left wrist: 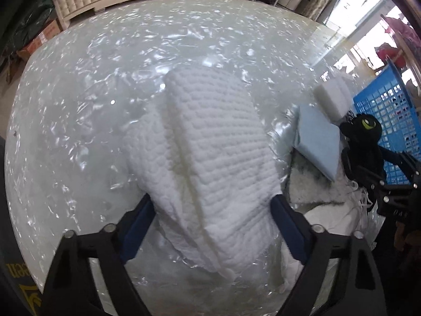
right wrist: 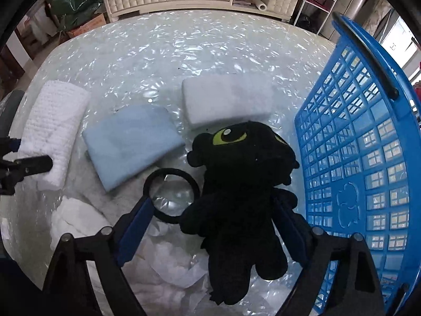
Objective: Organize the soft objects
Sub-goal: 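Grasp the white quilted towel with the left tool while the right tool grasps the black plush toy, then lift the black plush toy with the right tool and carry it over the blue basket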
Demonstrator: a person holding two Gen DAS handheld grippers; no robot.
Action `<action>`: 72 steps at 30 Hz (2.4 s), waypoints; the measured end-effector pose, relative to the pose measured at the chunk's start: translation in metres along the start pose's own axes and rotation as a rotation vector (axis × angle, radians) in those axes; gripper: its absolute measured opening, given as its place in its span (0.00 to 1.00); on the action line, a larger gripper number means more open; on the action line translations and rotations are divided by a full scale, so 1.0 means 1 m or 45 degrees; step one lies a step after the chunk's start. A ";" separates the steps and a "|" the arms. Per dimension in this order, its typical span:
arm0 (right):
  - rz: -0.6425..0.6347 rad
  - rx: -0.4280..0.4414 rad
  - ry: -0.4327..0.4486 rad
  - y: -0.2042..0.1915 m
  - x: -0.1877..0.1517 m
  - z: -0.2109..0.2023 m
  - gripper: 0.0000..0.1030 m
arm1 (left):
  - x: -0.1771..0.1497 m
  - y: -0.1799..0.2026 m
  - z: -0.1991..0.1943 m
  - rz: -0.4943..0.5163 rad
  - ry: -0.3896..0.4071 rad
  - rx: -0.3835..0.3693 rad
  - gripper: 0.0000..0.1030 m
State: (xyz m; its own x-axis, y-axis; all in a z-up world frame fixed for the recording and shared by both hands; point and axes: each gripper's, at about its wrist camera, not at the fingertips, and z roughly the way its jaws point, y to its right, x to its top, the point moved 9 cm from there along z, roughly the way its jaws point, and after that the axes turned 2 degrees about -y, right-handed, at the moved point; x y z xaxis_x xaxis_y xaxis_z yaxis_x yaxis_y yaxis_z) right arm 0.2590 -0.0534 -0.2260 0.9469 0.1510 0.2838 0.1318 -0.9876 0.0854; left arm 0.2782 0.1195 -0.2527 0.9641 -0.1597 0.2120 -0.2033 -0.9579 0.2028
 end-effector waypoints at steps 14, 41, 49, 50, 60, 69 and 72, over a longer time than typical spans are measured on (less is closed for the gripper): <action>0.083 0.050 0.017 0.021 0.001 0.002 0.58 | 0.001 0.021 -0.005 0.013 0.011 -0.070 0.36; 0.004 0.061 0.223 0.021 -0.017 -0.077 0.38 | -0.036 0.060 -0.072 0.051 0.136 -0.113 0.21; -0.039 0.073 0.316 0.017 -0.025 -0.117 0.38 | -0.043 0.098 -0.108 0.079 0.230 -0.106 0.21; -0.048 0.069 0.337 0.018 -0.025 -0.125 0.38 | -0.045 0.103 -0.114 0.087 0.243 -0.100 0.21; -0.090 0.034 0.477 0.040 -0.029 -0.177 0.38 | -0.048 0.154 -0.147 0.133 0.334 -0.126 0.21; -0.062 -0.032 0.547 0.083 -0.038 -0.195 0.38 | -0.045 0.198 -0.156 0.169 0.384 -0.164 0.21; -0.044 -0.055 0.541 0.100 -0.041 -0.192 0.39 | -0.042 0.206 -0.150 0.175 0.391 -0.187 0.21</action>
State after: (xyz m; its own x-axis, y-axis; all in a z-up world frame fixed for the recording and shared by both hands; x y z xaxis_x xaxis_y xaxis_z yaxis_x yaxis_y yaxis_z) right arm 0.1767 -0.1498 -0.0463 0.7362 0.1972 0.6474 0.1405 -0.9803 0.1389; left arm 0.1704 -0.0353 -0.0761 0.8343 -0.1844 0.5195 -0.3716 -0.8842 0.2829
